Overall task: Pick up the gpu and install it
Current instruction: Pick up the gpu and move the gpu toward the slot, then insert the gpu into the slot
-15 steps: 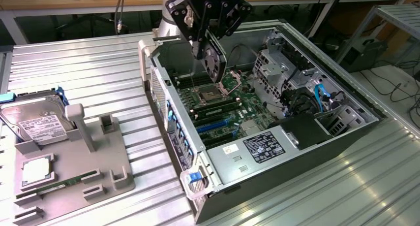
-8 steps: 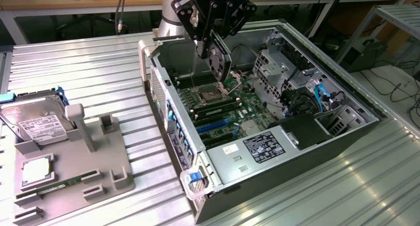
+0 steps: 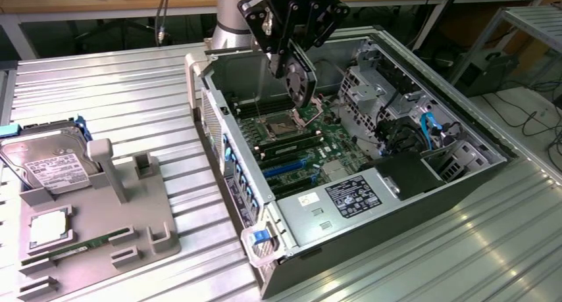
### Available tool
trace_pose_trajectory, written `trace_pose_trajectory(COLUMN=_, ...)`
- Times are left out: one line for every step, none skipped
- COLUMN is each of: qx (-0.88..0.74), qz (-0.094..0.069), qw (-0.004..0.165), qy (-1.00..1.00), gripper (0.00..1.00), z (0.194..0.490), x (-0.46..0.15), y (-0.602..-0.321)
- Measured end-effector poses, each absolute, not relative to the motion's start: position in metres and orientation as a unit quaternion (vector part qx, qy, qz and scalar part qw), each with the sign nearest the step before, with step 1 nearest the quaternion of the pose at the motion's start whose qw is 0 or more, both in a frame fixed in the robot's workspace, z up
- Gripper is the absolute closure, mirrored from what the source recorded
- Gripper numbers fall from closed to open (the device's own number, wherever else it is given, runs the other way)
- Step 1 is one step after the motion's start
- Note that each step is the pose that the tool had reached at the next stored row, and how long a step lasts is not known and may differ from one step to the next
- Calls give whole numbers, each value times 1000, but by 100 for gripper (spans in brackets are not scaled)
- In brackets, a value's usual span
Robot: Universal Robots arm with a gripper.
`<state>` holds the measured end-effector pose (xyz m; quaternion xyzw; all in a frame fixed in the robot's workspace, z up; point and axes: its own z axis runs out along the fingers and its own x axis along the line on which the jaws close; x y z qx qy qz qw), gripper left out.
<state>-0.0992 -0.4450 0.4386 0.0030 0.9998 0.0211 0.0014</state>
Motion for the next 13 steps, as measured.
trace_pose_trajectory(qx=3, qz=21, qw=1, qy=1000, gripper=72, z=439, x=-98, y=-445)
trace_pose_trajectory(qx=3, qz=21, qw=1, qy=1000, gripper=72, z=438, x=-94, y=-445)
trace_pose_trajectory(qx=3, qz=21, qw=1, qy=1000, gripper=72, z=438, x=-89, y=-445)
trace_pose_trajectory(qx=3, qz=21, qw=1, qy=1000, gripper=72, z=438, x=-86, y=-445)
trace_pose_trajectory(qx=3, qz=21, qw=1, qy=1000, gripper=72, z=438, x=-80, y=-445)
trace_pose_trajectory(qx=3, qz=21, qw=1, qy=1000, gripper=72, z=437, x=-75, y=-445)
trace_pose_trajectory(qx=3, qz=21, qw=1, qy=1000, gripper=72, z=437, x=-69, y=-445)
trace_pose_trajectory(qx=3, qz=21, qw=1, qy=1000, gripper=72, z=436, x=-62, y=-445)
trace_pose_trajectory(qx=3, qz=21, qw=1, qy=1000, gripper=72, z=435, x=-52, y=-445)
trace_pose_trajectory(qx=3, qz=21, qw=1, qy=1000, gripper=72, z=434, x=-42, y=-445)
trace_pose_trajectory(qx=3, qz=21, qw=1, qy=1000, gripper=72, z=433, x=-27, y=-445)
trace_pose_trajectory(qx=3, qz=21, qw=1, qy=1000, gripper=72, z=433, x=-18, y=-445)
trace_pose_trajectory(qx=3, qz=21, qw=1, qy=1000, gripper=72, z=433, x=-18, y=-445)
